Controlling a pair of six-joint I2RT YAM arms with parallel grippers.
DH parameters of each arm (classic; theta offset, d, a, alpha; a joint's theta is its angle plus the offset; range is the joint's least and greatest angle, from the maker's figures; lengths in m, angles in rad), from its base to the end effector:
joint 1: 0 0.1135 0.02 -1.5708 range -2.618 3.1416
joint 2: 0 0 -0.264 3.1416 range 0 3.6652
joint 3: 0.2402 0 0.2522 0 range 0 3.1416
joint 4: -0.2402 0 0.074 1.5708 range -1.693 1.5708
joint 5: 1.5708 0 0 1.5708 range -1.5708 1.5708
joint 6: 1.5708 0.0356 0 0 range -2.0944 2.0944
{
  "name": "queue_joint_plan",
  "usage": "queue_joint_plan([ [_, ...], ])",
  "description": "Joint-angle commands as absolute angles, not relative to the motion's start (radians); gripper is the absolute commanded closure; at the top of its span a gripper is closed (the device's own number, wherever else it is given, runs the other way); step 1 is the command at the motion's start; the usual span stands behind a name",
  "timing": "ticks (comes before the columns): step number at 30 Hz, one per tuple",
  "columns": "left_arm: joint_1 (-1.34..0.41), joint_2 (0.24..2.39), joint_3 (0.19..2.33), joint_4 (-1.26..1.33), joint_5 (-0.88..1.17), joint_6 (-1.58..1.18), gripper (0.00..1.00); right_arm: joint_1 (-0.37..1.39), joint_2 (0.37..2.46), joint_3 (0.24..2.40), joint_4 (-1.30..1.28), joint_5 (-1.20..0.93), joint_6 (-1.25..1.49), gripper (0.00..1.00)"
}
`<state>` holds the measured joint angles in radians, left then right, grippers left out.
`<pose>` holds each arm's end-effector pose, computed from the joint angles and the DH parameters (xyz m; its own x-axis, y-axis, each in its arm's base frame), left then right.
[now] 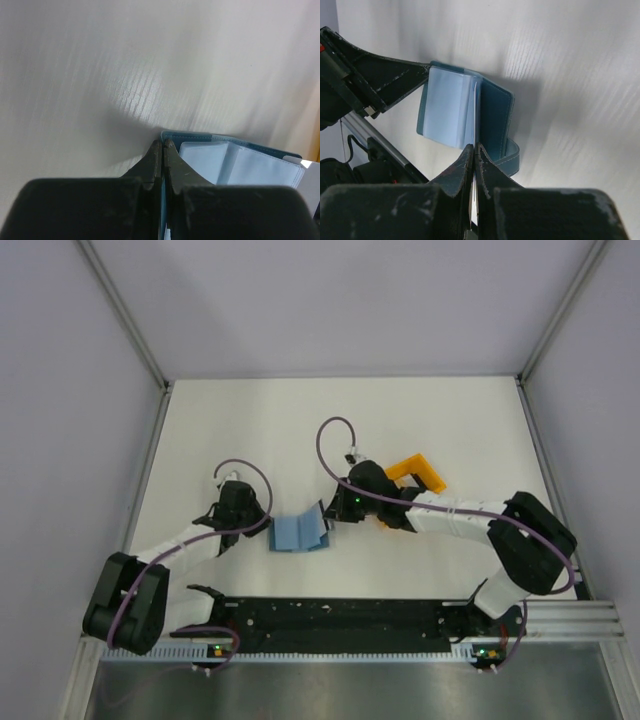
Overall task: Put the credit cards into the card holder
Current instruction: Open the card holder at the center of the board.
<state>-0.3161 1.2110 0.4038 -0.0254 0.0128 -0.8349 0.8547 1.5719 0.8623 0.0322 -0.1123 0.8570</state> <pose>0.2028 -0.0668 0.1441 -0.7084 -0.5481 -0.4447 -0.3070 0.8066 -0.5052 0.2139 0.2519 0.1949 -0.8793 0.1337 -0.4571 -0.2173 0.7413 0.6350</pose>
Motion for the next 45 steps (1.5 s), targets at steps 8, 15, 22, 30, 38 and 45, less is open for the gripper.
queue_joint_plan([
  [8,-0.318,1.195,0.387,-0.018,-0.005,-0.827,1.0,0.896,1.655,0.954,0.089,-0.218,0.831,1.0],
  [15,-0.318,1.186,0.385,-0.015,-0.005,-0.825,1.0,0.903,1.657,0.977,0.072,-0.213,0.813,1.0],
  [22,-0.318,1.177,0.38,-0.009,0.034,-0.824,1.0,0.911,1.715,1.008,0.057,-0.239,0.799,1.0],
  [30,-0.316,1.125,0.388,-0.054,0.009,-0.807,0.79,0.917,1.736,1.023,-0.046,-0.127,0.795,1.0],
  [38,-0.316,1.042,0.37,-0.084,-0.028,-0.799,0.55,0.914,1.732,1.016,-0.037,-0.107,0.798,1.0],
  [45,-0.316,0.948,0.299,0.029,0.069,-0.827,0.46,0.922,1.72,1.026,-0.008,-0.13,0.773,1.0],
])
